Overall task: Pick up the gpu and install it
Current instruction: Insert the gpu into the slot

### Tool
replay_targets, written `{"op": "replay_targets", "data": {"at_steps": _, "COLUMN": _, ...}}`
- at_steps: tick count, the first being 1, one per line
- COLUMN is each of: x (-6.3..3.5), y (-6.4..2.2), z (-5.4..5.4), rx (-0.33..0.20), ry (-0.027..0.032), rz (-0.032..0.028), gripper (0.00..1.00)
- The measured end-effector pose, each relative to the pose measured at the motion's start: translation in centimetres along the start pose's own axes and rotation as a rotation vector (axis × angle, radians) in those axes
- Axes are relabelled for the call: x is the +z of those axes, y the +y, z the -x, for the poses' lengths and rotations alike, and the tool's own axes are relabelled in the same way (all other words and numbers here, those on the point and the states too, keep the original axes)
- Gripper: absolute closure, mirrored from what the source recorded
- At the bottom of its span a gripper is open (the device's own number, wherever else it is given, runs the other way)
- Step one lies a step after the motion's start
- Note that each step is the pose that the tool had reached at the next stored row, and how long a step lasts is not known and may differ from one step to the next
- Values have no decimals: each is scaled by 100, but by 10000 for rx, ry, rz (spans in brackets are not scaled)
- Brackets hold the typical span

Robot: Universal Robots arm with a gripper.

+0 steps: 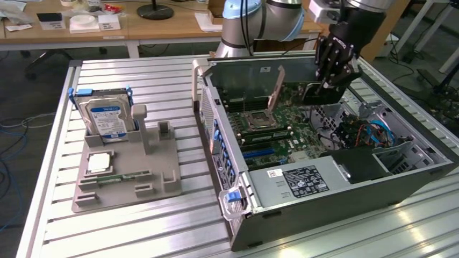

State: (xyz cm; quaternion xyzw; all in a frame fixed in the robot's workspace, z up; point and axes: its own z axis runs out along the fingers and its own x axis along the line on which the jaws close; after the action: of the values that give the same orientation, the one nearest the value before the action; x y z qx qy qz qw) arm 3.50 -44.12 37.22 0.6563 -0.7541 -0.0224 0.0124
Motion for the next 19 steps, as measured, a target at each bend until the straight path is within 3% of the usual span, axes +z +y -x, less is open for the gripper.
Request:
{"op": "replay_targets", "data": {"at_steps": 7, "x": 30, "y": 8, "z": -34, "rx": -45, "ry": -3, "rz": -23, "gripper": 74}}
{"op": "replay_targets", "data": {"at_steps": 11, "x": 52, "y": 14, "z": -36, "rx": -82, "ry": -73, "rz": -33, "gripper": 74}}
{"op": "replay_targets", "data": {"at_steps": 19, "x": 147, "y": 39, "z": -43, "rx": -174, "ry": -79, "rz": -58, "gripper": 74}}
